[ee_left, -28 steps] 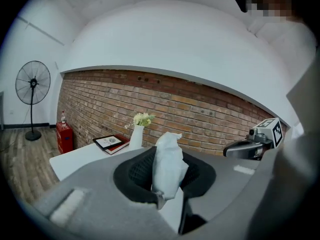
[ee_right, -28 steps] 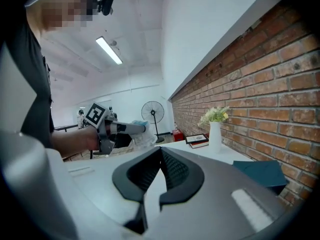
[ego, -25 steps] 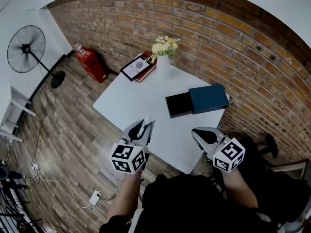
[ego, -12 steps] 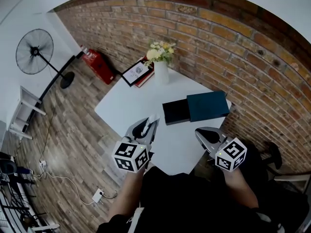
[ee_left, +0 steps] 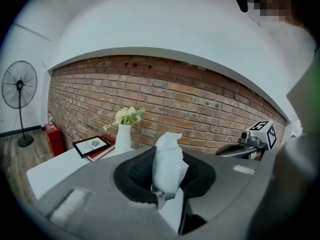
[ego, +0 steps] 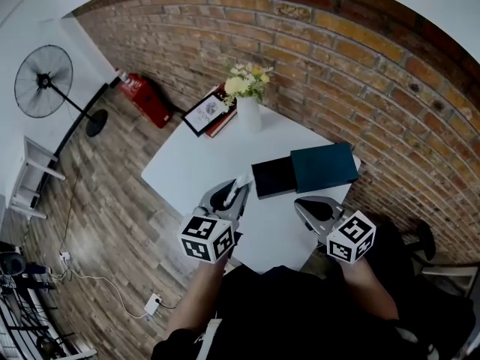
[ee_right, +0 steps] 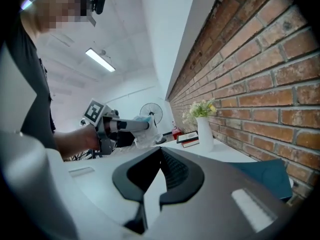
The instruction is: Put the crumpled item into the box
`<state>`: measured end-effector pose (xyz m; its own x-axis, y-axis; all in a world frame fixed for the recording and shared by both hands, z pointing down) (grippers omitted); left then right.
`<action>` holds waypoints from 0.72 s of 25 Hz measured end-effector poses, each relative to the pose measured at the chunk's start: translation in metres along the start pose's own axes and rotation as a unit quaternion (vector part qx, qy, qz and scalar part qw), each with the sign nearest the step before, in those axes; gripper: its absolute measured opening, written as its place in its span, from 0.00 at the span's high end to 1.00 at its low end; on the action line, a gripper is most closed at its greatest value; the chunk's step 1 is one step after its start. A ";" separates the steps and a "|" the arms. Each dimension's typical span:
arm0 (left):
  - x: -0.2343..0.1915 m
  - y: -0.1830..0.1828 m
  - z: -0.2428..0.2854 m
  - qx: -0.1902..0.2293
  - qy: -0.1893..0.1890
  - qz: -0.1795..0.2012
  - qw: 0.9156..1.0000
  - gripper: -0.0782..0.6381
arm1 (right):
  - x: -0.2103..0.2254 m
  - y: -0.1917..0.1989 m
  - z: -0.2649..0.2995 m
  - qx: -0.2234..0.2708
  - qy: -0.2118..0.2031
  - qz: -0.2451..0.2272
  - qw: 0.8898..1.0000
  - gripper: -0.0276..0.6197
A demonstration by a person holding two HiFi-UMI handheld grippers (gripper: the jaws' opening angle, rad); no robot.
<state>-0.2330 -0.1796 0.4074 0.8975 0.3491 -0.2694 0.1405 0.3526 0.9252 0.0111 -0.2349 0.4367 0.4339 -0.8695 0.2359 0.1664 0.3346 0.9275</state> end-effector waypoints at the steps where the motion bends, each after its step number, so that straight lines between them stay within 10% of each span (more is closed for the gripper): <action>1: -0.005 0.002 0.003 -0.006 0.006 -0.003 1.000 0.78 | -0.001 0.000 0.003 0.000 0.003 0.004 1.000 0.96; 18: -0.049 0.045 0.117 -0.099 0.135 -0.038 0.985 0.78 | 0.018 0.034 -0.023 -0.033 0.153 0.071 0.985 0.96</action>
<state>-0.2223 -0.2822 0.4933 0.7405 0.5236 -0.4212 0.0944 0.5395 0.8366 0.0449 -0.2306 0.4656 0.7018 -0.6657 0.2535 0.1385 0.4766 0.8681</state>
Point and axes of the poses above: the fingertips, and each gripper's own axes: z forward along the fingers, x to its right, y out of its underside, the point moved 9 cm from there along -z, backward along the fingers, and after that the axes turned 9 degrees about y, right-handed, at the moved point
